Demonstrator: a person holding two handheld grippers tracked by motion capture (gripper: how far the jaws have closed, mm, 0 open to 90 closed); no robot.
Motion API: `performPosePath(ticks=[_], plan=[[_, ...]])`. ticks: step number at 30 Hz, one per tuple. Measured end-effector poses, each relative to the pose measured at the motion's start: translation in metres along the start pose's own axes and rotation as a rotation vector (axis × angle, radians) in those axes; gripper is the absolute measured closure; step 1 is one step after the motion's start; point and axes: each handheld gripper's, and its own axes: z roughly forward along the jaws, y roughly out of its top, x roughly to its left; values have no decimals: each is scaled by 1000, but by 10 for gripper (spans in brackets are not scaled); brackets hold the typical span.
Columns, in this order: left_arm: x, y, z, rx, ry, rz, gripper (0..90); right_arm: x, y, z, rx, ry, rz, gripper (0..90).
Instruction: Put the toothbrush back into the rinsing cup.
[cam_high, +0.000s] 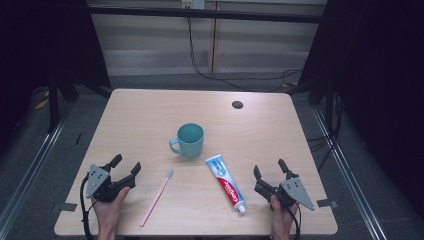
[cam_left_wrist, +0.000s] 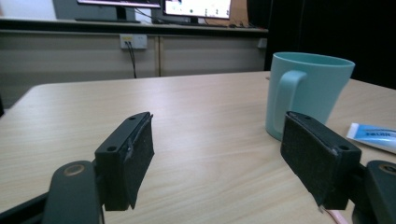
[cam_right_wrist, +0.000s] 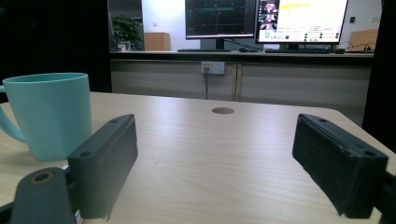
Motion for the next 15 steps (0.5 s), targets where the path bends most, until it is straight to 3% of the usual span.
performPosePath(ticks=[2, 5, 10, 11, 12, 15], plan=[[-2, 3, -1, 16, -17, -13, 254, 0, 0, 0, 0, 0, 0, 132], [-9, 13, -3, 10, -19, 6, 277, 0, 0, 0, 0, 0, 0, 132], [-16, 40, -3, 99, -32, 41, 282, 0, 0, 0, 0, 0, 0, 132], [-16, 40, -3, 99, -32, 41, 283, 0, 0, 0, 0, 0, 0, 132], [-19, 49, -2, 125, -62, 29, 294, 0, 0, 0, 1, 0, 0, 133], [-22, 57, -1, 166, -83, 41, 317, 0, 0, 0, 2, -7, 0, 133]])
